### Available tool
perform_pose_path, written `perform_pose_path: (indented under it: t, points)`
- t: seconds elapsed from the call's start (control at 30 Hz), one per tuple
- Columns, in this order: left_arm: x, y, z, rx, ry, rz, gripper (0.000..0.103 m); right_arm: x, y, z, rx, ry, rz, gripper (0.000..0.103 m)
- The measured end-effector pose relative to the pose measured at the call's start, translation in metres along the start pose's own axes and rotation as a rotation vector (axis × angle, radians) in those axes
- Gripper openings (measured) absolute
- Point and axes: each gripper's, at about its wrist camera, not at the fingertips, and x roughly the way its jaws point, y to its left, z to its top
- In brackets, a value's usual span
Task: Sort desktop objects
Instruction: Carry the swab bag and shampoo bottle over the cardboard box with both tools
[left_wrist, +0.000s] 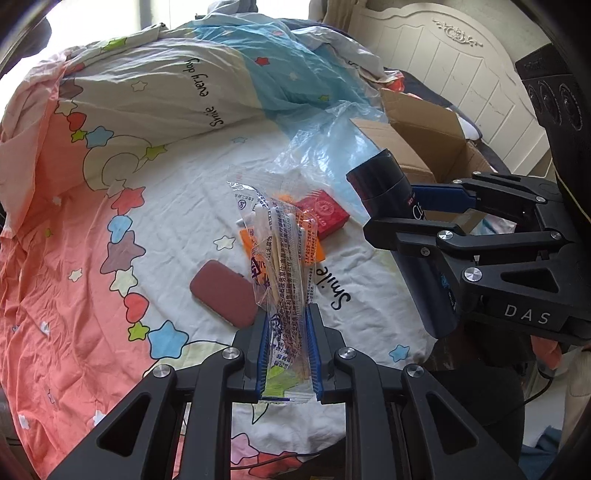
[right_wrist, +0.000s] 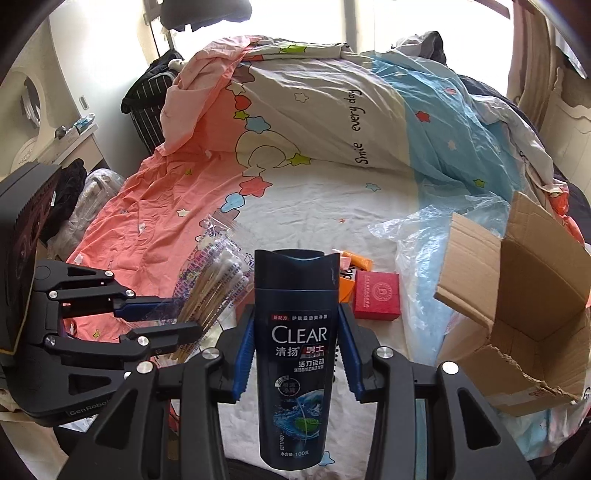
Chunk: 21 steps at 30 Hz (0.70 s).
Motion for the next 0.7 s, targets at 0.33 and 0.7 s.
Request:
perform_pose_path:
  t: [0.33,0.7]
  points:
    - [-0.007,-0.079,0.053,0.130,-0.061,-0.061,0.019,-0.054,-0.072,-0.018,0.125,-0.060,-0.069,0.039]
    - [0.008,-0.161,0.108,0.256,-0.084,-0.111,0.019,-0.088,-0.149,-0.037,0.226,-0.115,-0.144,0.039]
